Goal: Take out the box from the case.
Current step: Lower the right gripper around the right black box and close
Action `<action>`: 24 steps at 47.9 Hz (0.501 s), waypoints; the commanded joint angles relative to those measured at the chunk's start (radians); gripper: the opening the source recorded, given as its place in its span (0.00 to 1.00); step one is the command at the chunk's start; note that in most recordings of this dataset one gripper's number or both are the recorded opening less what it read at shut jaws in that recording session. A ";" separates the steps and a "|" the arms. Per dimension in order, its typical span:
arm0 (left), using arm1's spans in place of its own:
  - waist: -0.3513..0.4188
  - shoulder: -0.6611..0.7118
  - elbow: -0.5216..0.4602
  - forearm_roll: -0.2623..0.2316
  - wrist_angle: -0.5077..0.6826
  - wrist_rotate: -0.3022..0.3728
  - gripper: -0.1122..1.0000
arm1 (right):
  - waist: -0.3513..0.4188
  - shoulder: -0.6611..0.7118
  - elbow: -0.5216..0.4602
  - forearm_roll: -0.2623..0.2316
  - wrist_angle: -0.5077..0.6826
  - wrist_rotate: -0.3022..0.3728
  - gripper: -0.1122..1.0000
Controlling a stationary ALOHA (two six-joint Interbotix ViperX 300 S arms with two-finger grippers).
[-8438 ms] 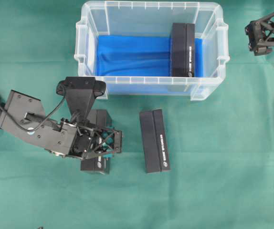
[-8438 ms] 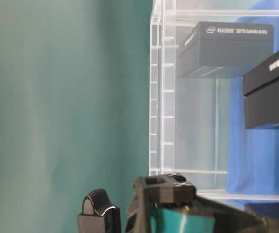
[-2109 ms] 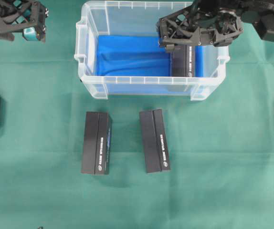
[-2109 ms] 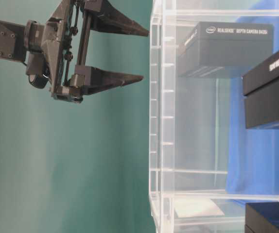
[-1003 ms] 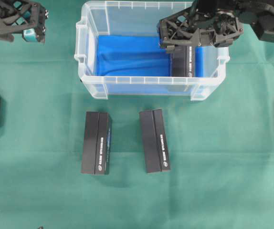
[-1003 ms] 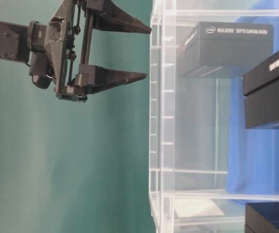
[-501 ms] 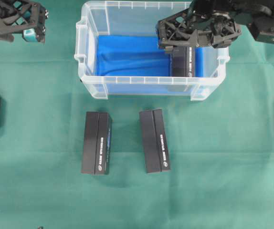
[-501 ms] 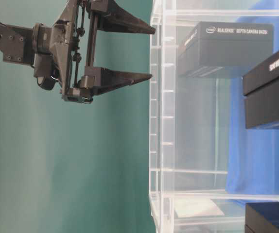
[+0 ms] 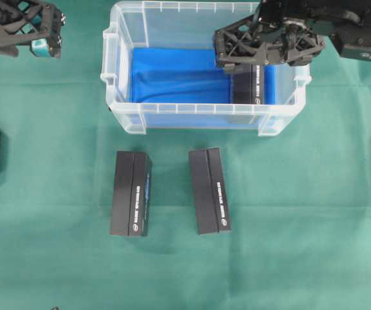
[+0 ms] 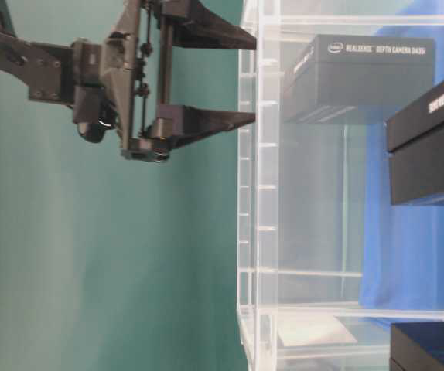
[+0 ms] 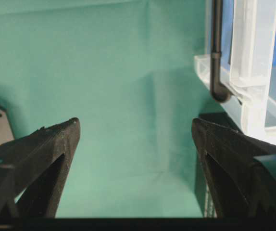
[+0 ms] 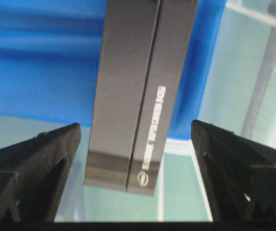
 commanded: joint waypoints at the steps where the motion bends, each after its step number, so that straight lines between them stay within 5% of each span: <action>1: -0.006 -0.015 -0.009 -0.003 -0.002 0.003 1.00 | -0.006 -0.009 0.002 -0.005 -0.025 0.002 0.92; 24: -0.009 -0.015 -0.009 -0.003 -0.002 0.002 1.00 | -0.021 0.025 0.052 -0.005 -0.115 0.003 0.92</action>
